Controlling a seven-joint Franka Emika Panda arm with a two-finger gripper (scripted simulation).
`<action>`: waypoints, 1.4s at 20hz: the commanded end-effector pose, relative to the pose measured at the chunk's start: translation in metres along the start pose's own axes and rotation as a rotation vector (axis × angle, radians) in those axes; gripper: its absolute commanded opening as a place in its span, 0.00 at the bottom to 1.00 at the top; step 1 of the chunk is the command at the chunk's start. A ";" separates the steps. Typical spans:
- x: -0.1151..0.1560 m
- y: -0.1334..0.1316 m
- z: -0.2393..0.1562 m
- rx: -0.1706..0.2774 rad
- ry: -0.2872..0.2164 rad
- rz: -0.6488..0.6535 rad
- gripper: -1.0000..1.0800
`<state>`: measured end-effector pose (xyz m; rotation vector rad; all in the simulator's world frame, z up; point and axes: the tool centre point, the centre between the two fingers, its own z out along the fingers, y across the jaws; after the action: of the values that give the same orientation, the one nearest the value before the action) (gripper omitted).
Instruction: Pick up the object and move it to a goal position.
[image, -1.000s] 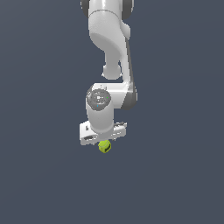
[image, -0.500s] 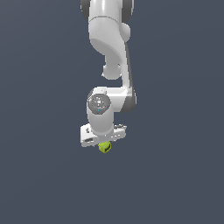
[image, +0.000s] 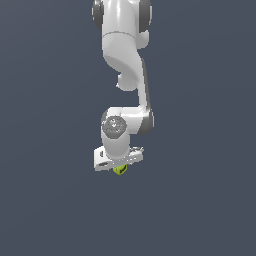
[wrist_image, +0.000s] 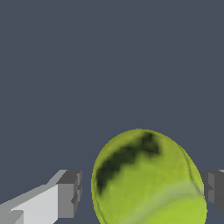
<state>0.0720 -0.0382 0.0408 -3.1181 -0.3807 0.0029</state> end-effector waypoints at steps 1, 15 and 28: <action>0.001 0.000 0.000 -0.001 0.002 0.000 0.00; 0.003 -0.006 -0.004 0.000 0.001 0.000 0.00; 0.046 -0.106 -0.061 -0.001 0.001 0.000 0.00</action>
<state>0.0887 0.0602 0.0922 -3.1185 -0.3809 0.0040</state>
